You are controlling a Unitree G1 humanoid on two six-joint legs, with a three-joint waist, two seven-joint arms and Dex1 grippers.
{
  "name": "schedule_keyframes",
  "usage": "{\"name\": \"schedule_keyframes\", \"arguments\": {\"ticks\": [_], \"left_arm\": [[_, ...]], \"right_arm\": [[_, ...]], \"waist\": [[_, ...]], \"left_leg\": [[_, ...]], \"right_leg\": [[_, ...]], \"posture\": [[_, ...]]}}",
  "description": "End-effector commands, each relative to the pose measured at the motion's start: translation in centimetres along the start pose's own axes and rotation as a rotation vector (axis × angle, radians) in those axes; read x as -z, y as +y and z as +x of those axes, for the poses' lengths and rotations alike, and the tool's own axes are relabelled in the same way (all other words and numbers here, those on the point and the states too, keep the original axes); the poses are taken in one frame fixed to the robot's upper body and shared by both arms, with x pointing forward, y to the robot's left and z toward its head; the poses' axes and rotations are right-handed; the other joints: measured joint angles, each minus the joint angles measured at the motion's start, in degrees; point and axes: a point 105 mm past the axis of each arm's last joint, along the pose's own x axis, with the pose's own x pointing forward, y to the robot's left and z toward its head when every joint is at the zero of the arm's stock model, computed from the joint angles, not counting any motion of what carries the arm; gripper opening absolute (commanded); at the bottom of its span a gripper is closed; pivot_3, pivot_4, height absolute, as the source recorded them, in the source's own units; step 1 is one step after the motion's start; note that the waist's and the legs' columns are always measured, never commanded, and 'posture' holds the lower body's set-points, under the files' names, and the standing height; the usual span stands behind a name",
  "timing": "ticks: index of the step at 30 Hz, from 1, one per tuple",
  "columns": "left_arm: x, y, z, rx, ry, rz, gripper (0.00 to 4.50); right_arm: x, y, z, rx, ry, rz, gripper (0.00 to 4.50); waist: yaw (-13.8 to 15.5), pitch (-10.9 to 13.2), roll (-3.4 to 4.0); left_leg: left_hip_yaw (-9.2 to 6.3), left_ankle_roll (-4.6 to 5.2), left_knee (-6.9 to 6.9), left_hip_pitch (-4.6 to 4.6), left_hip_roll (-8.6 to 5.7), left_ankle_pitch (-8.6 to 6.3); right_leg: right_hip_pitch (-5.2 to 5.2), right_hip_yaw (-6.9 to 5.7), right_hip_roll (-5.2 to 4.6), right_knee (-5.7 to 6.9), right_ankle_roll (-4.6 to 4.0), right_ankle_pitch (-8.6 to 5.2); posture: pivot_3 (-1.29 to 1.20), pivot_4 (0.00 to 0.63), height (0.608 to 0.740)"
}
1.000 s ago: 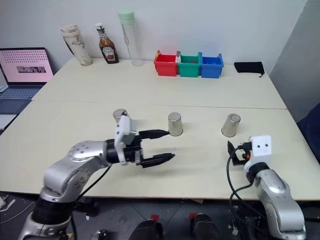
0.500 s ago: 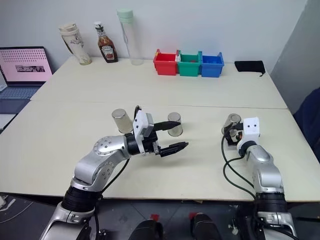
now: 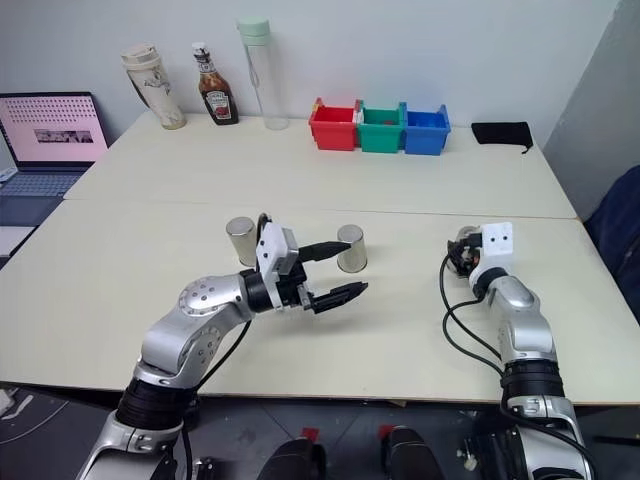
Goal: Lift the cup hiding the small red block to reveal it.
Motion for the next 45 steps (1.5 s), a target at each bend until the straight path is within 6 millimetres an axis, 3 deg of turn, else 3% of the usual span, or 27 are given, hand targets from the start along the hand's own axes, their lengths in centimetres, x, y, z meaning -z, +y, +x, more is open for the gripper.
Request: {"name": "schedule_keyframes", "arguments": {"ticks": [1,3,5,10,15,19,21,26,30,35,38,41,45], "left_arm": [[-1.3,-0.3,-0.1,0.001,-0.043,0.046,4.5],[-1.2,-0.4,-0.1,0.0,-0.043,0.041,4.5],[-1.0,-0.6,-0.1,0.002,-0.041,0.036,4.5],[-1.0,-0.9,0.4,0.024,-0.043,0.031,4.5],[-0.9,-1.2,0.6,0.047,-0.04,0.026,4.5],[-0.9,-1.2,0.7,0.04,-0.039,0.024,4.5],[-1.0,-1.2,0.7,0.04,-0.041,0.022,4.5],[-1.0,-1.5,0.7,0.041,-0.046,0.013,4.5],[-0.7,-1.6,0.6,0.031,-0.047,-0.004,4.5],[-0.4,-1.7,-0.4,0.003,-0.008,0.011,4.5],[-0.4,-1.6,-1.7,-0.015,0.028,0.014,4.5],[-0.3,-1.7,-2.4,-0.014,0.062,0.027,4.5],[-0.2,-1.7,-2.2,-0.013,0.066,0.023,4.5]], "right_arm": [[-7.7,-1.7,-1.7,0.1,-0.221,-0.014,2.69],[-9.2,-2.2,-2.7,0.146,-0.245,0.034,2.69],[-9.1,-3.0,-3.4,0.198,-0.215,0.051,2.69],[-6.0,-5.3,-3.8,0.313,-0.075,0.025,2.69],[-2.2,-6.0,-2.8,0.321,-0.002,0.066,2.69],[-0.4,-5.7,-2.2,0.292,0.021,0.084,2.69],[0.1,-5.4,-2.2,0.271,0.027,0.089,3.4],[0.0,-5.5,-3.6,0.278,0.026,0.046,4.44],[0.1,-5.3,-5.9,0.274,0.048,0.023,4.44],[-2.2,-2.4,-10.4,0.148,0.037,0.034,4.44],[-3.6,1.8,-13.8,-0.048,0.036,0.004,4.44],[-3.2,4.7,-16.3,-0.171,0.086,-0.079,4.44],[-1.7,5.8,-17.2,-0.166,0.136,-0.087,4.44]], "waist": [[0.0,0.1,0.12],[0.1,0.1,0.16],[0.1,0.1,0.17],[0.1,0.1,0.15],[-0.1,0.1,0.16],[-0.1,0.1,0.17],[-0.1,0.1,0.17],[0.0,0.1,0.17],[0.1,0.0,0.24],[0.1,0.0,0.26],[-0.1,0.1,0.34],[-0.1,0.0,0.34],[0.0,0.0,0.29]], "left_leg": [[0.0,0.0,0.0,-0.02,0.0,0.0],[-0.03,0.0,0.0,-0.08,0.0,0.0],[-0.12,0.0,0.0,-0.1,0.01,0.0],[-0.11,0.0,0.01,-0.08,-0.01,0.0],[0.04,0.0,0.01,-0.04,-0.03,0.0],[0.03,0.0,-0.02,-0.03,0.01,0.0],[0.03,0.0,-0.03,-0.02,0.02,0.0],[0.01,0.0,-0.02,-0.03,0.01,0.0],[-0.04,0.0,-0.03,-0.1,0.01,0.0],[-0.15,0.0,-0.04,-0.15,0.01,0.0],[-0.21,0.0,-0.04,-0.14,0.05,0.0],[-0.28,0.0,-0.05,-0.01,0.15,0.0],[-0.17,-0.01,0.0,0.13,0.16,0.01]], "right_leg": [[-0.03,0.01,0.0,0.01,0.01,-0.01],[-0.07,0.01,-0.01,0.03,0.02,-0.01],[-0.05,-0.01,-0.01,-0.01,0.02,-0.01],[-0.01,0.0,-0.02,-0.03,0.04,-0.03],[-0.03,0.02,-0.01,-0.03,0.08,-0.04],[-0.03,0.02,0.05,-0.03,0.07,-0.04],[-0.03,0.03,0.06,-0.03,0.07,-0.04],[-0.02,0.02,0.05,-0.03,0.08,-0.05],[-0.04,0.03,0.02,-0.08,0.09,-0.06],[-0.05,0.03,0.0,-0.11,0.09,-0.07],[-0.04,0.03,0.02,-0.1,0.08,-0.09],[0.05,-0.04,0.11,-0.1,0.0,-0.15],[0.12,-0.08,0.14,-0.1,-0.27,-0.31]], "posture": [[0.0,0.15,0.74],[0.0,0.15,0.74],[0.0,0.15,0.74],[0.0,0.15,0.74],[0.0,0.15,0.74],[0.0,0.15,0.74],[0.0,0.15,0.74],[0.0,0.15,0.74],[0.0,0.15,0.74],[0.0,0.15,0.74],[0.0,0.15,0.74],[0.0,0.15,0.74],[0.0,0.15,0.74]]}}
